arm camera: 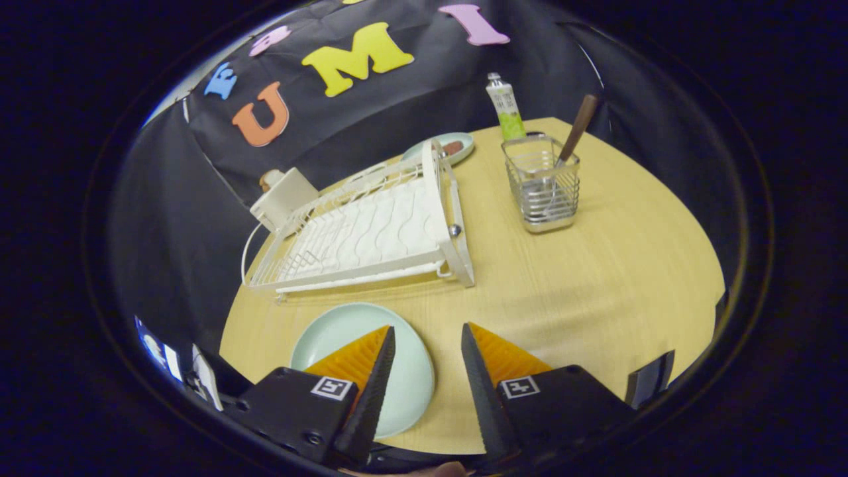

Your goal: Take the plate from the dish rack, then take the spoon from the basket and place it into the plate.

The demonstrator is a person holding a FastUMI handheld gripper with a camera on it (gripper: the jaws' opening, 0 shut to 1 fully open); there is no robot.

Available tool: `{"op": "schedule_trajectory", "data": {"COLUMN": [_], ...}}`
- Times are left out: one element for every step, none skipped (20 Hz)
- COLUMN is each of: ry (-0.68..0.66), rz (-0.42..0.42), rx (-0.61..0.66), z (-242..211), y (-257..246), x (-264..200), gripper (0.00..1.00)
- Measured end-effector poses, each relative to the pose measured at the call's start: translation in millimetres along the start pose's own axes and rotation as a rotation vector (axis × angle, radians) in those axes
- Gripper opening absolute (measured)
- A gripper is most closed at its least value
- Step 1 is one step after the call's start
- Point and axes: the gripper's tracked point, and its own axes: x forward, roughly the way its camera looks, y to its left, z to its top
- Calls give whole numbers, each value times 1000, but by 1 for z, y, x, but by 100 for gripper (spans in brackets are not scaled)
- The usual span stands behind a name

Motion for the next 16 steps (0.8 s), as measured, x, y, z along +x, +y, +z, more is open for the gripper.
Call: {"op": "schedule_trajectory", "data": {"ry": [-58, -123, -193, -264, -328, -388, -438, -478, -512, -543, -566, -583, -598, -609, -613, -613], "rz": [-18, -34, -59, -85, -112, -136, -153, -169, -189, -206, -212, -217, -224, -232, -235, -236], "rx": [-36, -72, -112, -153, -192, -222, -241, -254, -267, -279, -295, -300, -292, -282, -274, -265], "z": [9, 19, 30, 40, 50, 58, 65, 71, 77, 83, 89, 95, 102, 107, 112, 117], "y": [-4, -8, -13, -19, -26, -33, -38, -45, -52, -60, -66, -74, -82, -92, -99, -106], "x": [-9, -18, -28, -40, -49, -60, -68, -75, -80, -85, -88, -88, -89, -88, -85, -80], "gripper": [75, 77, 83, 86, 92, 95, 100, 100, 100, 100, 100, 100, 100, 100, 100, 100]}}
